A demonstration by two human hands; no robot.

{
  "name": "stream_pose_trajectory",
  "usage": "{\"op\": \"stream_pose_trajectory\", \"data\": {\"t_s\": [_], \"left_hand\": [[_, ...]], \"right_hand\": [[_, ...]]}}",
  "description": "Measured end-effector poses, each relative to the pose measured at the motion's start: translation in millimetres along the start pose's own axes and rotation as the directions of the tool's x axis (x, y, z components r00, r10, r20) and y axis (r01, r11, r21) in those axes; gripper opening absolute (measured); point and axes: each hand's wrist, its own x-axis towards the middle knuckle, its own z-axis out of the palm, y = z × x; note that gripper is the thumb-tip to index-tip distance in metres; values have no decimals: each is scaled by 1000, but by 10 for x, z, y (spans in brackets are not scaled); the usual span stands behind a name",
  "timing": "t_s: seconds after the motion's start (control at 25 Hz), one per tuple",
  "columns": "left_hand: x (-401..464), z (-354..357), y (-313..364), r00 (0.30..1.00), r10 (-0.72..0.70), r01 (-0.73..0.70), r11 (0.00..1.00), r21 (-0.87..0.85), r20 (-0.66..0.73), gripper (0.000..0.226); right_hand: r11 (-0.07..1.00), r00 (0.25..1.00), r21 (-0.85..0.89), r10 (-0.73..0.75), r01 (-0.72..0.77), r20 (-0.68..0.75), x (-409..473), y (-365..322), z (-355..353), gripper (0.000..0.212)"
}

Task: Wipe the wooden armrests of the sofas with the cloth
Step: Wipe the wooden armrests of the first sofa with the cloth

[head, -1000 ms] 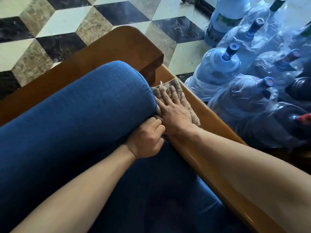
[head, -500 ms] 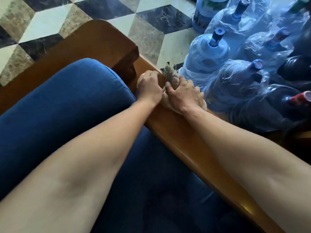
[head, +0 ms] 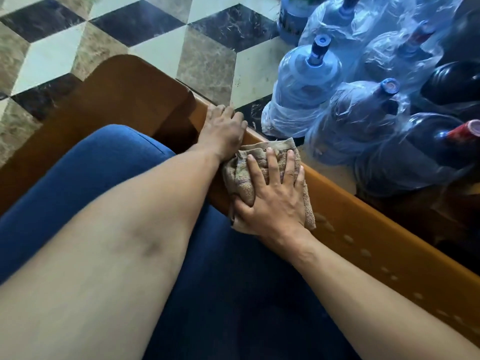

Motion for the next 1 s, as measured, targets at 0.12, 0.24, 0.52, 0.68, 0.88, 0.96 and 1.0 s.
{"op": "stream_pose_trajectory", "data": {"t_s": [0.12,0.24,0.52,0.68,0.88,0.96,1.0], "left_hand": [[44,26,-88,1000,-14,14,997,-77,-2,44],[88,55,-72,999,-31,33,994,-103,13,44],[13,-6,-37,999,0,1,1000,-21,50,46],[-154,-8,99,996,61,-63,998,28,62,55],[-99,73,166,993,93,-93,996,-5,70,59],[-56,112,169,992,85,-80,995,-54,96,60],[-26,124,170,993,76,-70,995,-68,87,58]], "right_hand": [[998,997,5,59,-59,-41,85,-38,-2,96],[995,994,14,102,-101,-46,313,61,-74,97],[987,987,-20,162,-162,-16,122,-285,38,110],[991,991,-105,-67,79,112,-280,-89,29,124],[968,965,-83,-225,237,136,-660,378,-4,131],[978,975,-61,-192,200,112,-517,373,-14,127],[988,986,-57,-139,145,95,-370,357,-26,122]]}}
